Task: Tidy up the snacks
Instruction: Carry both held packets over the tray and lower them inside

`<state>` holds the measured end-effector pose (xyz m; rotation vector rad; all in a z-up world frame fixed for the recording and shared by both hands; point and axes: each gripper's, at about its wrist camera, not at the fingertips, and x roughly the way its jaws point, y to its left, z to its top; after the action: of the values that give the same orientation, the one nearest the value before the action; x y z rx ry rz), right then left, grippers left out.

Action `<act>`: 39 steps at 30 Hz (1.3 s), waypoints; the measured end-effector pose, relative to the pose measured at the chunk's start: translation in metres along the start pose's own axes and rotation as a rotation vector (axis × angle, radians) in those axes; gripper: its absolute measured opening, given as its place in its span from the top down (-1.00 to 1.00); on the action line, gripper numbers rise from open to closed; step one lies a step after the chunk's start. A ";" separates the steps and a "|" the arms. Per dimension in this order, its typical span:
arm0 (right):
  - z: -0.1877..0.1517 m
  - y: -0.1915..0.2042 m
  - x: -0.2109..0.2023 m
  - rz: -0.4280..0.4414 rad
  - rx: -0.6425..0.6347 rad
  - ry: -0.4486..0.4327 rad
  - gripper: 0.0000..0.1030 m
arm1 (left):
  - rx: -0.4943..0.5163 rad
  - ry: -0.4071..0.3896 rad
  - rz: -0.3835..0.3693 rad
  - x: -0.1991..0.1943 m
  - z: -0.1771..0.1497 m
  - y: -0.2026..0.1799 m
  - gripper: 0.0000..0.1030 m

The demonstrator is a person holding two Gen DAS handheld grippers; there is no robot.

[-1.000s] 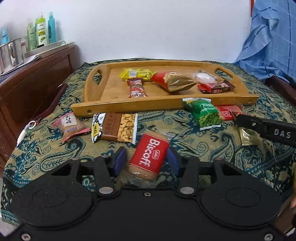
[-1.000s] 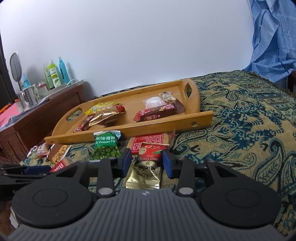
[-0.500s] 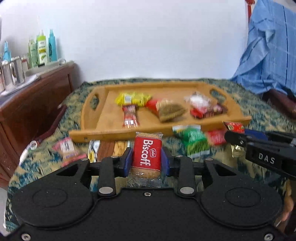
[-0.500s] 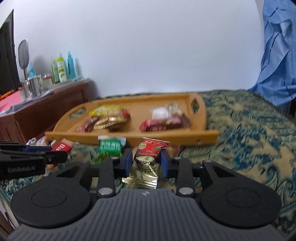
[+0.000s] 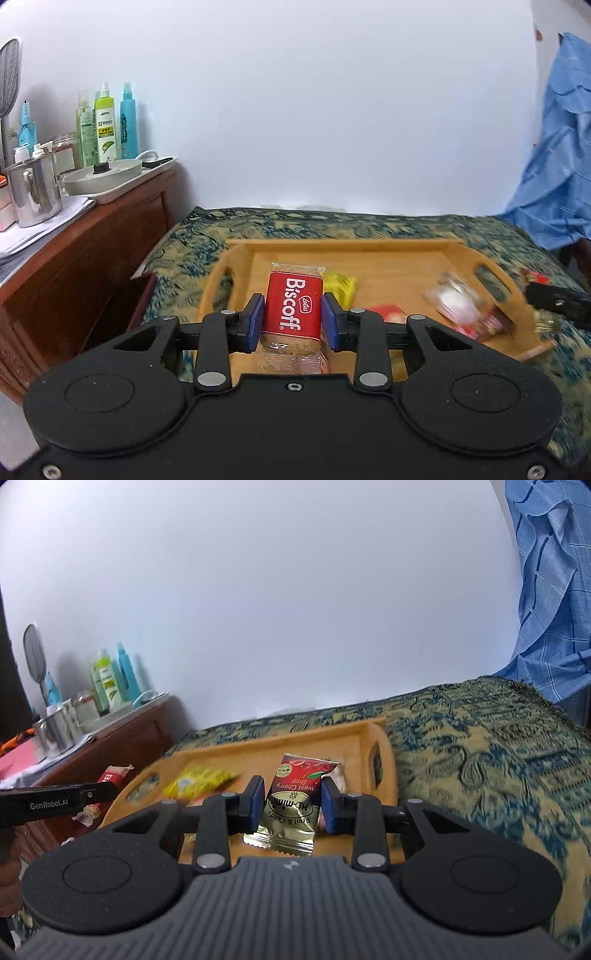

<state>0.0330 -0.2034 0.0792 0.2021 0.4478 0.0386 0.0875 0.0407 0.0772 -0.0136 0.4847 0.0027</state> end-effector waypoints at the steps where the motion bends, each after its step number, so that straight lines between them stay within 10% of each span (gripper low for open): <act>1: 0.006 -0.003 0.006 0.003 0.006 0.003 0.29 | -0.011 0.006 0.005 0.008 0.004 0.003 0.39; 19: 0.046 -0.013 0.129 0.039 -0.036 0.131 0.29 | -0.016 0.135 0.046 0.094 -0.002 0.019 0.39; 39: 0.031 -0.004 0.161 0.061 -0.060 0.196 0.28 | -0.015 0.184 0.052 0.106 -0.011 0.021 0.38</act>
<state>0.1915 -0.2001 0.0376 0.1534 0.6353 0.1328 0.1758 0.0611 0.0180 -0.0165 0.6691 0.0566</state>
